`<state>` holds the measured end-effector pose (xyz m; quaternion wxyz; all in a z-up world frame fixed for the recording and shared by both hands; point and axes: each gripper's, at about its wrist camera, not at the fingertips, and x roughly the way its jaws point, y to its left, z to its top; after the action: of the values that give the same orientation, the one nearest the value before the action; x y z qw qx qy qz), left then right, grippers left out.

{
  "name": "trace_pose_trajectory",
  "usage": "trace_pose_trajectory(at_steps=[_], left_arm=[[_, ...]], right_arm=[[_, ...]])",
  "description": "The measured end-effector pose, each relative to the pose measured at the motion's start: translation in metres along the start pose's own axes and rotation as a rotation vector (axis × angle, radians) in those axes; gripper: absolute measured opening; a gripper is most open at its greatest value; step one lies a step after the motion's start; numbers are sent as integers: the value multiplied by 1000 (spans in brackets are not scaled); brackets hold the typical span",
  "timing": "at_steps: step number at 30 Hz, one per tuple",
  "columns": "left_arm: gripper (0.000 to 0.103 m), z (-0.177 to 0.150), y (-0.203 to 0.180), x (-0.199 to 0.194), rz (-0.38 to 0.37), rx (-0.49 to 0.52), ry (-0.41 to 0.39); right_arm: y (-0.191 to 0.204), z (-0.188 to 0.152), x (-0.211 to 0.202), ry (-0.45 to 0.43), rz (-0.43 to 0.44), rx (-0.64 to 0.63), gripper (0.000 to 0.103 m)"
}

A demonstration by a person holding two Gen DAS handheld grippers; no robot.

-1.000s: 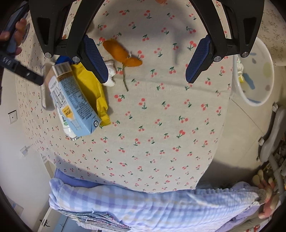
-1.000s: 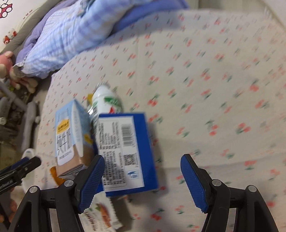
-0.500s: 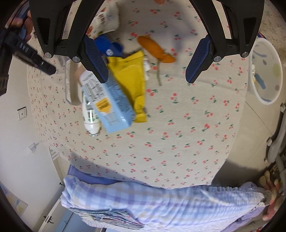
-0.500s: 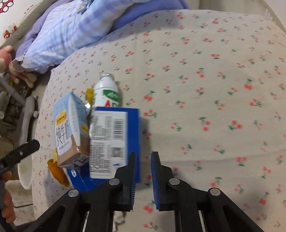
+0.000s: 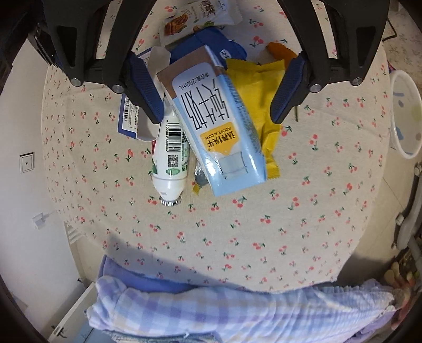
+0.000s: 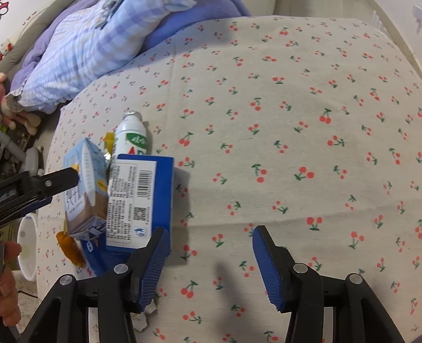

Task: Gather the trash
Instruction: 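Grasp the blue-and-white milk carton with the left tool, then grasp the blue box with the right tool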

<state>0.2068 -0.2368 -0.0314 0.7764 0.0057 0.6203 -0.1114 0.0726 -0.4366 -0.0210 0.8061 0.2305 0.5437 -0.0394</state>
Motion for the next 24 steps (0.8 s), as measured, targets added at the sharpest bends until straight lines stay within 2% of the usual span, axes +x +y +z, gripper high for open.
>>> trace_pose_trajectory(at_steps=[2, 3, 4, 6, 12, 19, 24], left_arm=[[75, 1, 1, 8, 14, -15, 19], [74, 0, 3, 11, 11, -22, 25], [69, 0, 4, 14, 2, -32, 37], [67, -2, 7, 18, -12, -43, 47], [64, -8, 15, -1, -37, 24, -26], [64, -28, 46, -36, -61, 66, -127], [64, -45, 73, -46, -85, 78, -174]], right_arm=[[0, 1, 0, -2, 0, 10, 58], [-1, 1, -1, -3, 2, 14, 58], [-1, 1, -1, -3, 4, 15, 58], [0, 0, 0, -1, 4, 11, 58], [10, -1, 5, 14, 14, -6, 59], [25, -1, 10, 17, 30, -14, 69], [38, -1, 18, 33, 53, -22, 73]])
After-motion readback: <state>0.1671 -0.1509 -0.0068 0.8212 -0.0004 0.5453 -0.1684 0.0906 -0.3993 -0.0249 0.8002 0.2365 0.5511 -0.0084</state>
